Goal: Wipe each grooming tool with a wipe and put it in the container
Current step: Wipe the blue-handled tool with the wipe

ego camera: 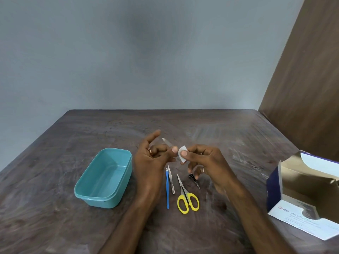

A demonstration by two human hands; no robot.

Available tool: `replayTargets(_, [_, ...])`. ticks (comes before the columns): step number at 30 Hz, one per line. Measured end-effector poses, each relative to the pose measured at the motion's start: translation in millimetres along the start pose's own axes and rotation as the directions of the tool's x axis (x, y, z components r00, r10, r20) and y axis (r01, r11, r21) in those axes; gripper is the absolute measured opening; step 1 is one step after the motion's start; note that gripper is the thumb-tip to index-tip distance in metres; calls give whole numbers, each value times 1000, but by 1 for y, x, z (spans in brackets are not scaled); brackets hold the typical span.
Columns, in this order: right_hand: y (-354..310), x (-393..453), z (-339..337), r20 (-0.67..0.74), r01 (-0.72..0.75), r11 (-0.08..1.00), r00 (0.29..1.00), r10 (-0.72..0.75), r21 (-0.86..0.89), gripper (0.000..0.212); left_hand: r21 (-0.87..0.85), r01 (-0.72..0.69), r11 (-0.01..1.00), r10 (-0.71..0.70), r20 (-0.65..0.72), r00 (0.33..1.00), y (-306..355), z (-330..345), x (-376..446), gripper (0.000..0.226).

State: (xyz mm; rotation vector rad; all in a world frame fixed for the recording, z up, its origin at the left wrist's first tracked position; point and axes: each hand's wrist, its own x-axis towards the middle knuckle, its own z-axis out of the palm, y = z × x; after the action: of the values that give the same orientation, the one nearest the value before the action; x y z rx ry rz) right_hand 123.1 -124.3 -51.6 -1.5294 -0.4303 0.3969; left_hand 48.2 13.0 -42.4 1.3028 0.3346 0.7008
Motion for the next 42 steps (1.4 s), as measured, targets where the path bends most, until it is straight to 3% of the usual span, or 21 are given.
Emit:
replayTargets(2, [1, 0, 2, 20, -4, 1000, 1000, 5, -21, 13, -87, 101, 991, -102, -3, 995, 1, 0, 2, 35])
replayTargets(6, [0, 1, 3, -13, 23, 999, 1000, -24, -44, 8, -132, 136, 982, -138, -4, 990, -4, 1, -1, 13])
replayTargets(11, [0, 4, -4, -118, 90, 996, 989, -87, 17, 11, -82, 147, 986, -148, -11, 989, -6, -1, 2, 19])
replayTargets(22, [2, 6, -3, -187, 180, 983, 967, -171, 29, 16, 150, 51, 987, -74, 157, 985, -13, 2, -3, 17])
replayTargets(27, [2, 5, -3, -179, 177, 984, 967, -180, -36, 9, 220, -31, 975, -21, 232, 973, -14, 4, -5, 22])
replayTargets(36, [0, 5, -1, -108, 179, 979, 976, -189, -95, 10, 282, -49, 958, -18, 232, 972, -18, 0, 0, 18])
replayTargets(42, [1, 6, -5, -156, 166, 982, 971, -179, -93, 7, 343, -106, 933, 28, 224, 974, -20, -1, 0, 20])
